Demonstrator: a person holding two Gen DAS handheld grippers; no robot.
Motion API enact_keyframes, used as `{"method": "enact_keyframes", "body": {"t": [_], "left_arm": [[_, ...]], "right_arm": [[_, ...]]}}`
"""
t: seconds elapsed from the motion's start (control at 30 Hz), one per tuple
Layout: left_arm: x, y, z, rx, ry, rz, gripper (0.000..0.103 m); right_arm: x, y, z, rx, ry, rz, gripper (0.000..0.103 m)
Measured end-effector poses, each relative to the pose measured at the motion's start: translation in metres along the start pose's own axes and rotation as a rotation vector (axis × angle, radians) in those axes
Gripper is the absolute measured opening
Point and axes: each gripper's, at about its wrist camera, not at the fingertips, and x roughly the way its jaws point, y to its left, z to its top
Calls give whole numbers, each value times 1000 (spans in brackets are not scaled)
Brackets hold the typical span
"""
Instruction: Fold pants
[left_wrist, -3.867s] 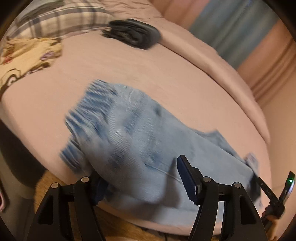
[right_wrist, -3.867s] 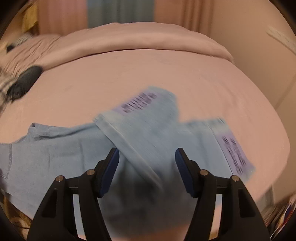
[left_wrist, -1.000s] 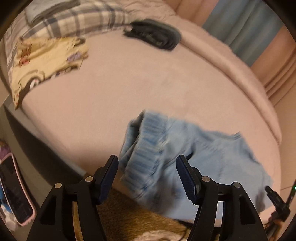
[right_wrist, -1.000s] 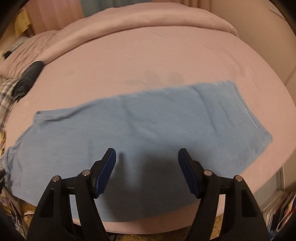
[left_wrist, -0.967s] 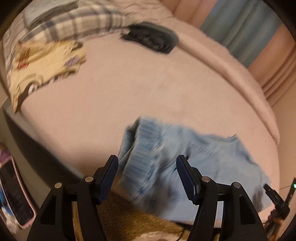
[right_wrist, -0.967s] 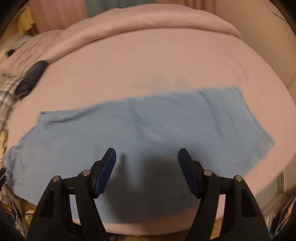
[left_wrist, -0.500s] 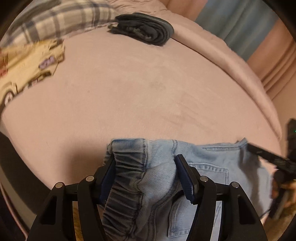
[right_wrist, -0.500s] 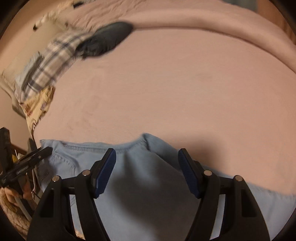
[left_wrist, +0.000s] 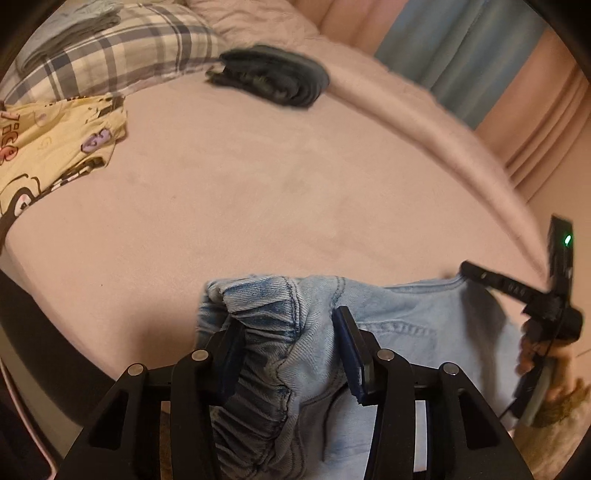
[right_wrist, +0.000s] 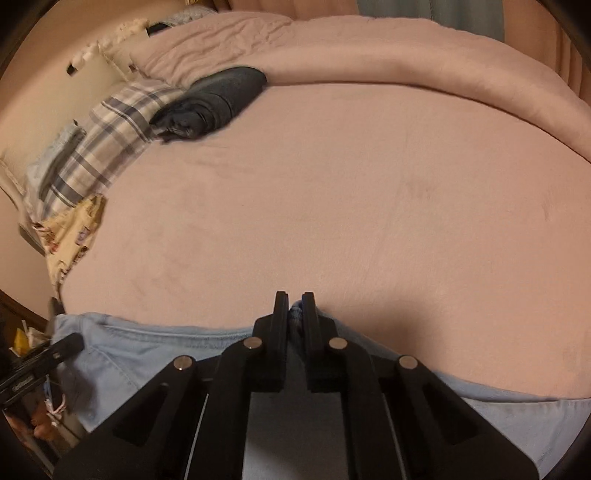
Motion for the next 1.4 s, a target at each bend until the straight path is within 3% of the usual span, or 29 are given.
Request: {"method": "enact_keyframes", "body": {"t": [0.1, 0.2, 0.33, 0.4, 0.47, 0.53, 0.57, 0.67, 0.77, 0.87, 0.9, 0.97, 1.07, 1.13, 1.23, 1.33, 1.4], "left_arm": [[24, -3, 0, 41, -7, 64, 49], [27, -11, 3, 58, -21, 115, 51], [22, -9, 1, 52, -38, 111, 52], [12, -9, 1, 44, -34, 121, 60], [-4, -11, 3, 35, -41, 127, 64], [-20, -17, 7, 33, -81, 111, 76], [-28, -22, 9, 37, -108, 109, 83], [-42, -46, 15, 62, -153, 68, 84], [-37, -76, 18, 109, -146, -45, 84], [-11, -118, 7, 206, -63, -130, 83], [-1, -132, 0, 239, -25, -168, 76], [24, -156, -12, 288, 59, -236, 66], [61, -184, -34, 358, 159, -200, 54], [81, -193, -46, 409, 171, -137, 54], [84, -205, -55, 499, 122, -70, 54], [85, -207, -49, 484, 140, -66, 51], [83, -213, -42, 477, 155, -87, 34]], "right_arm": [[33, -2, -6, 6, 68, -51, 7], [41, -8, -7, 36, 57, -57, 7], [39, -4, -4, 14, 59, -73, 8], [24, -9, -7, 28, 38, -57, 18], [-10, -21, -16, 66, -31, -43, 47], [-50, -37, -33, 96, -107, -50, 59], [-66, -46, -44, 117, -127, -64, 59], [-105, -91, -89, 212, -124, -119, 59], [-127, -133, -132, 307, -88, -247, 59], [-149, -174, -174, 410, -62, -396, 59], [-157, -190, -189, 465, -51, -424, 58], [-171, -206, -206, 521, -75, -434, 34], [-184, -225, -223, 594, -105, -508, 12], [-187, -236, -229, 626, -121, -557, 10], [-189, -246, -236, 672, -157, -515, 5], [-191, -250, -239, 686, -168, -523, 0], [-190, -246, -236, 709, -178, -509, 0]]}}
